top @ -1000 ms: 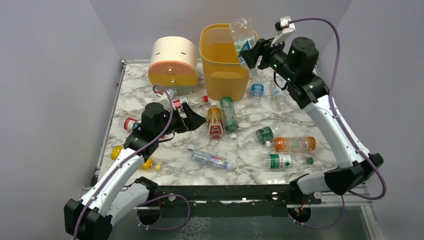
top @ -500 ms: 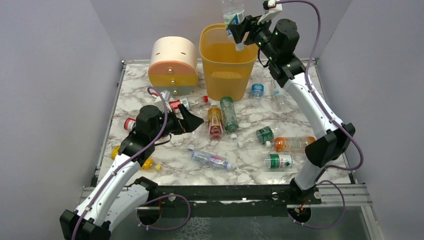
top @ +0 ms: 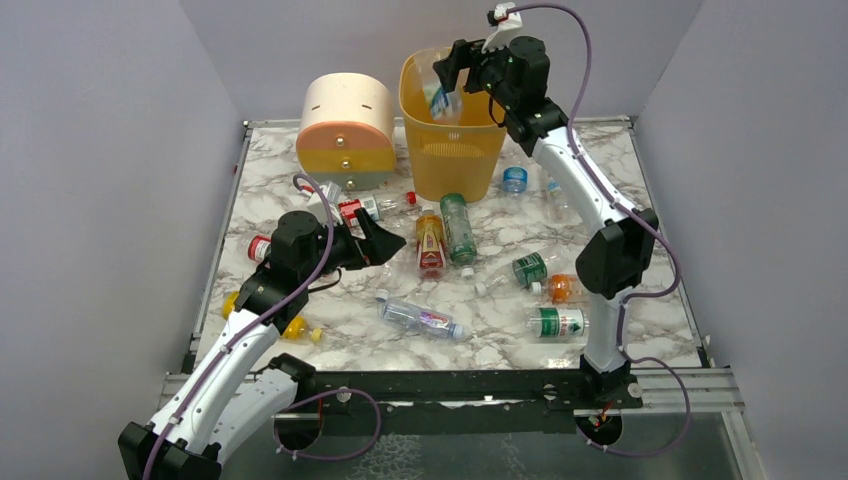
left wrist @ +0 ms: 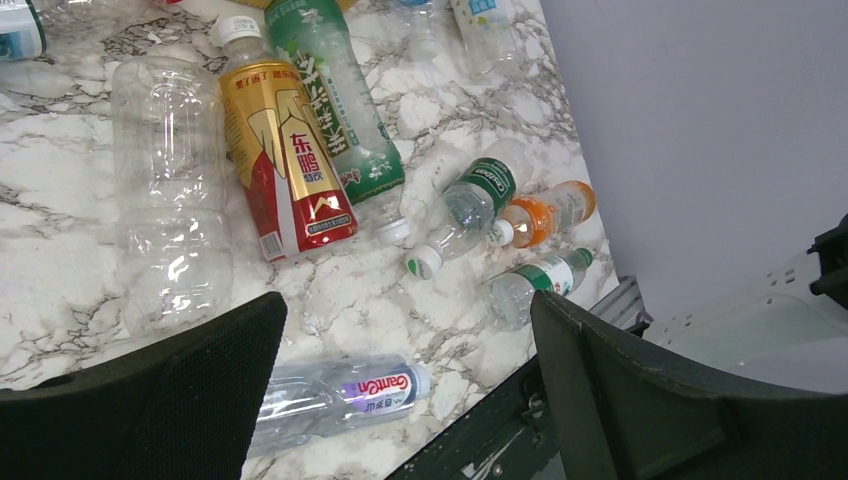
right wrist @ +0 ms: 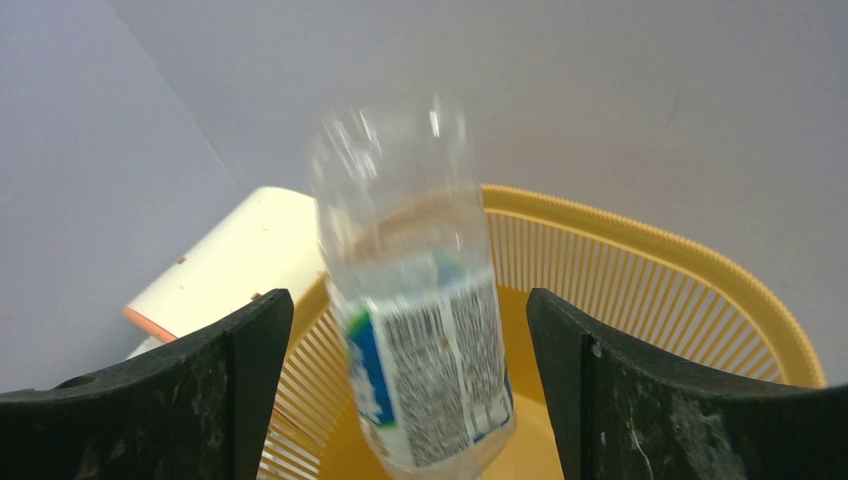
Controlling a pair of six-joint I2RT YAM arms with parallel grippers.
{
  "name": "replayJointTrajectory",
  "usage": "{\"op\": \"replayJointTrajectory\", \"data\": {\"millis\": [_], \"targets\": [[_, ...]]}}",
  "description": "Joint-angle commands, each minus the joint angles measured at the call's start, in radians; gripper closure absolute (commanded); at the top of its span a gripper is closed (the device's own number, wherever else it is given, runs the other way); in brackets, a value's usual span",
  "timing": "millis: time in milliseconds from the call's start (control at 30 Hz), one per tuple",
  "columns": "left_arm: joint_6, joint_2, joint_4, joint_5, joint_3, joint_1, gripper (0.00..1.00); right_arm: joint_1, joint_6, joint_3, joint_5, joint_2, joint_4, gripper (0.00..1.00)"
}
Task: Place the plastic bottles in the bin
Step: Place the plastic bottle in the trash bin.
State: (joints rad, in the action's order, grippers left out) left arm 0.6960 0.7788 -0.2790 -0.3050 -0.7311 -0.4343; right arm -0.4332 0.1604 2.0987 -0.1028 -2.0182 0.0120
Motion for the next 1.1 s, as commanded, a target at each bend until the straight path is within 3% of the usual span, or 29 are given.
{"op": "replayJointTrajectory", "data": {"millis": [0, 300, 433, 767, 1067], "targets": [[-0.022, -0.005, 0.004, 0.033, -0.033, -0.004, 0.01, 0.014, 0.006, 0.025, -0.028, 0.016, 0.03, 0.08], [-0.007, -0.002, 0.009, 0.061, -0.028, -0.003, 0.01, 0.014, 0.022, -0.08, -0.076, 0.192, 0.085, 0.05], [0.013, 0.017, 0.049, 0.028, -0.004, -0.004, 0.01, 0.014, 0.045, -0.257, -0.104, 0.346, 0.123, 0.0], [0.022, -0.024, 0.094, 0.005, 0.054, -0.003, 0.01, 0.014, 0.084, -0.816, -0.068, 0.752, 0.227, 0.01], [0.069, -0.133, 0.057, 0.018, 0.141, -0.003, 0.01, 0.014, 0.13, -1.092, -0.105, 0.944, 0.303, 0.01]]}}
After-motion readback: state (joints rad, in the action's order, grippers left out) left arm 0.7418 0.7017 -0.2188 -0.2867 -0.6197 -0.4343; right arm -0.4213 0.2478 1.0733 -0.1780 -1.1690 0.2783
